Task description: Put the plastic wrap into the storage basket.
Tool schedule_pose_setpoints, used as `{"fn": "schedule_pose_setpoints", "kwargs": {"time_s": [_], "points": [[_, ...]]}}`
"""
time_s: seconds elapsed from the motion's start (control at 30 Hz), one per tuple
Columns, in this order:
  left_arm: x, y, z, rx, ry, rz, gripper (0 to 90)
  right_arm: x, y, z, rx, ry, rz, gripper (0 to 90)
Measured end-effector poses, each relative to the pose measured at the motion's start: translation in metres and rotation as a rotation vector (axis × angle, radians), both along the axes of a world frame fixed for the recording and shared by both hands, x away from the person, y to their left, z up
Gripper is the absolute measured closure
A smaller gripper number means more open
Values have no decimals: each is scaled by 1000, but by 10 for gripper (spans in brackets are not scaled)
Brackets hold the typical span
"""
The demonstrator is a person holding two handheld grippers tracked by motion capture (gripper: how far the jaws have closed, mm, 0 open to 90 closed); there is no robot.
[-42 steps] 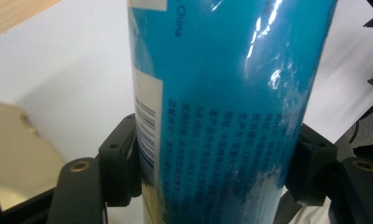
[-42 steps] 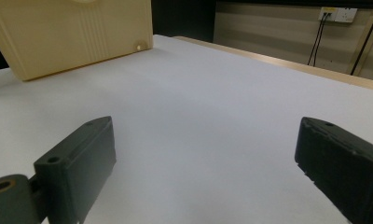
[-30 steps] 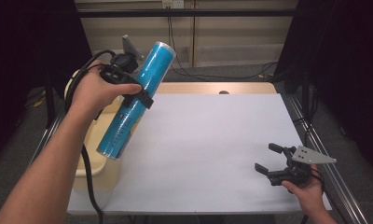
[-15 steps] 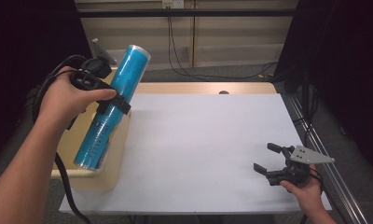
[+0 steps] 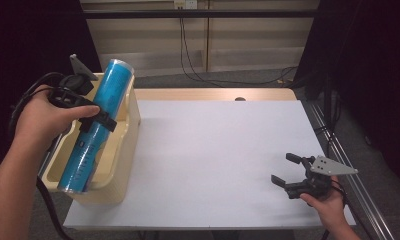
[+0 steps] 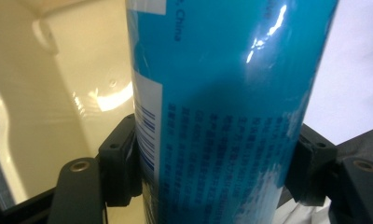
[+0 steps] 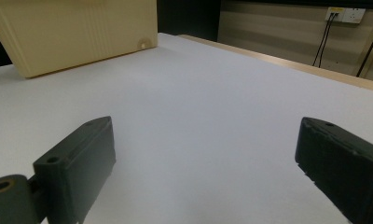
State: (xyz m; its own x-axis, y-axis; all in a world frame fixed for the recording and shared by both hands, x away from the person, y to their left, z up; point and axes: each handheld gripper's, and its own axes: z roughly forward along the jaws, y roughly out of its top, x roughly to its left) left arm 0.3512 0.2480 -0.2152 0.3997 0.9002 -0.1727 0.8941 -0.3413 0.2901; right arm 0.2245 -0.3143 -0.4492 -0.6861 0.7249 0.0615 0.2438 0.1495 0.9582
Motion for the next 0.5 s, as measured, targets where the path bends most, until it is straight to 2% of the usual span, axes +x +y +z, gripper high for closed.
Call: {"fn": "schedule_pose_setpoints", "kwargs": {"time_s": [0.23,0.3,0.5], "points": [[5,17,-14,10,19,70,319,0,2,0,-3,-1,2,46],[7,21,-17,1,31,82,319,0,2,0,-3,-2,2,46],[12,25,-28,28,57,109,318,1,2,0,1,0,2,45]]}}
